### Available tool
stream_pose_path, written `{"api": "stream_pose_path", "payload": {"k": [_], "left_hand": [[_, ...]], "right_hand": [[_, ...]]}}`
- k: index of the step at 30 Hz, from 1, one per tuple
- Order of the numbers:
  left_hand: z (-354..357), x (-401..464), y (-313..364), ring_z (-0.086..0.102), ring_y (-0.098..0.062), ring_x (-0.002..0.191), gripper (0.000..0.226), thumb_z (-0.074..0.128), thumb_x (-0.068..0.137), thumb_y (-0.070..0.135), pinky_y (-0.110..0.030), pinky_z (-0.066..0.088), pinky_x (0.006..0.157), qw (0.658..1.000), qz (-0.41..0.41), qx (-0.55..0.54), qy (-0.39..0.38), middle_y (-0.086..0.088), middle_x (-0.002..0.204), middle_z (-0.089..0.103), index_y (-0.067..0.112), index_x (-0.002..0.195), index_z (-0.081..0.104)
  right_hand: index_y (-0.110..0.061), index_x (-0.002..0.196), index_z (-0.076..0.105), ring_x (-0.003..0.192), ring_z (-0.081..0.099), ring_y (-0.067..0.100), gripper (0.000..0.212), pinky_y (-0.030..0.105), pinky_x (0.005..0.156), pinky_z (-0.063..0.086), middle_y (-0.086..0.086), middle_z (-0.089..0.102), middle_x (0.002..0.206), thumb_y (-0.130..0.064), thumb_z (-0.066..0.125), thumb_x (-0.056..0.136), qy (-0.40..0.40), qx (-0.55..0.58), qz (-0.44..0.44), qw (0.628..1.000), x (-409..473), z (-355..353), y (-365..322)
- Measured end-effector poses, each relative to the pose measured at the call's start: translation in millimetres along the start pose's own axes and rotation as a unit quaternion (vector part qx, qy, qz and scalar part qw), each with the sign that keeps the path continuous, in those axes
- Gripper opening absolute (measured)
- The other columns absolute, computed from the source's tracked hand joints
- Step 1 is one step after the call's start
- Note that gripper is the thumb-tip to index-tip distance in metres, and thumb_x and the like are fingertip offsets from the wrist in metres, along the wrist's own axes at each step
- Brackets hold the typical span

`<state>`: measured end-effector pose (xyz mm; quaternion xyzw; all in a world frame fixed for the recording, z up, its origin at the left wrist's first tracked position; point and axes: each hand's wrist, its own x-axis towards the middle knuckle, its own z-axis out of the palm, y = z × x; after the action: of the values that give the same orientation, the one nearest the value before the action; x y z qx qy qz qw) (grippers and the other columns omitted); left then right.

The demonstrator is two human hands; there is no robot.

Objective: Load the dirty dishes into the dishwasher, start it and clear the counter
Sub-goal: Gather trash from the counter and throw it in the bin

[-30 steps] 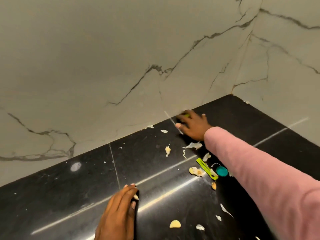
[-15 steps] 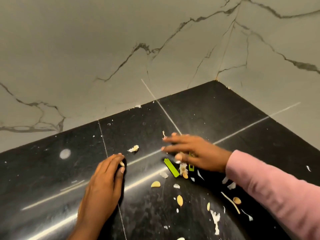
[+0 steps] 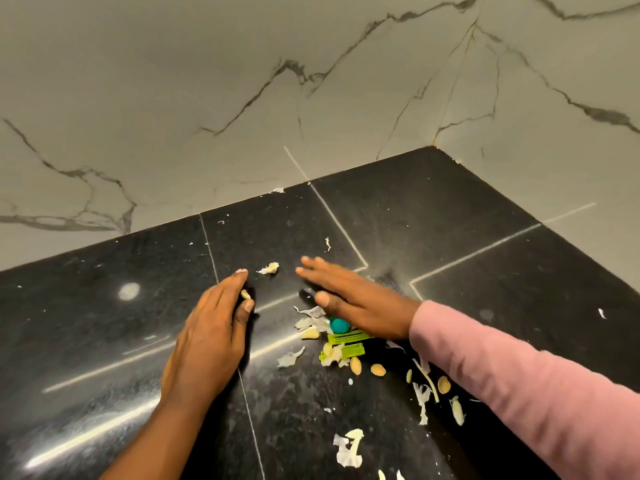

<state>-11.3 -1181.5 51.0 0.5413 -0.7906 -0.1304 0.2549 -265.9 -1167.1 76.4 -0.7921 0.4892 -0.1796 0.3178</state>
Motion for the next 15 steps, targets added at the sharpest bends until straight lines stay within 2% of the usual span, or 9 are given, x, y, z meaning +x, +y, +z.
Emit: {"api": "stream_pose_path", "payload": {"k": [3, 6, 8, 12, 15], "left_hand": [[0.6, 1.9, -3.2, 0.04, -0.007, 0.129, 0.046, 0.037, 0.101, 0.037, -0.027, 0.034, 0.101, 1.0, -0.011, -0.009, 0.001, 0.008, 0.142, 0.046, 0.028, 0.146, 0.036], [0.5, 1.6, -4.0, 0.04, -0.007, 0.13, 0.046, 0.034, 0.101, 0.039, -0.025, 0.032, 0.102, 0.999, -0.02, -0.029, 0.001, 0.008, 0.142, 0.046, 0.029, 0.146, 0.036], [-0.4, 1.5, -4.0, 0.04, -0.005, 0.129, 0.046, 0.032, 0.101, 0.041, -0.024, 0.032, 0.102, 0.999, -0.02, -0.049, 0.001, 0.011, 0.142, 0.046, 0.03, 0.146, 0.037], [-1.4, 2.3, -5.8, 0.042, -0.006, 0.13, 0.048, 0.028, 0.101, 0.048, -0.028, 0.036, 0.104, 0.998, -0.007, -0.059, 0.004, 0.008, 0.137, 0.051, 0.027, 0.141, 0.046], [-1.0, 2.4, -7.3, 0.039, -0.004, 0.135, 0.053, 0.026, 0.099, 0.052, -0.027, 0.035, 0.106, 0.998, 0.005, -0.059, -0.001, 0.011, 0.138, 0.052, 0.026, 0.137, 0.051]], "right_hand": [[-0.023, 0.152, 0.021, 0.147, 0.003, 0.013, 0.053, 0.03, 0.12, 0.005, -0.003, 0.008, 0.161, -0.036, 0.035, 0.102, 0.009, -0.051, 0.003, 0.999, 50.0, -1.0, -0.5], [-0.025, 0.151, 0.021, 0.148, 0.002, 0.015, 0.051, 0.043, 0.12, 0.005, -0.005, 0.01, 0.16, -0.038, 0.031, 0.103, -0.041, -0.137, -0.017, 0.99, 84.5, 12.5, -2.2], [-0.025, 0.151, 0.024, 0.148, 0.001, 0.014, 0.05, 0.045, 0.12, 0.003, -0.005, 0.013, 0.16, -0.039, 0.03, 0.103, -0.067, -0.181, -0.055, 0.98, 83.7, 23.3, -5.5], [-0.028, 0.149, 0.028, 0.147, -0.002, 0.009, 0.048, 0.042, 0.12, -0.003, -0.009, 0.013, 0.159, -0.038, 0.032, 0.103, -0.116, -0.149, -0.12, 0.975, 32.9, 31.2, -17.6], [-0.033, 0.148, 0.03, 0.146, 0.004, 0.002, 0.047, 0.041, 0.121, 0.004, -0.013, 0.019, 0.158, -0.04, 0.033, 0.102, -0.141, -0.048, -0.099, 0.984, -18.3, 14.8, -21.2]]}}
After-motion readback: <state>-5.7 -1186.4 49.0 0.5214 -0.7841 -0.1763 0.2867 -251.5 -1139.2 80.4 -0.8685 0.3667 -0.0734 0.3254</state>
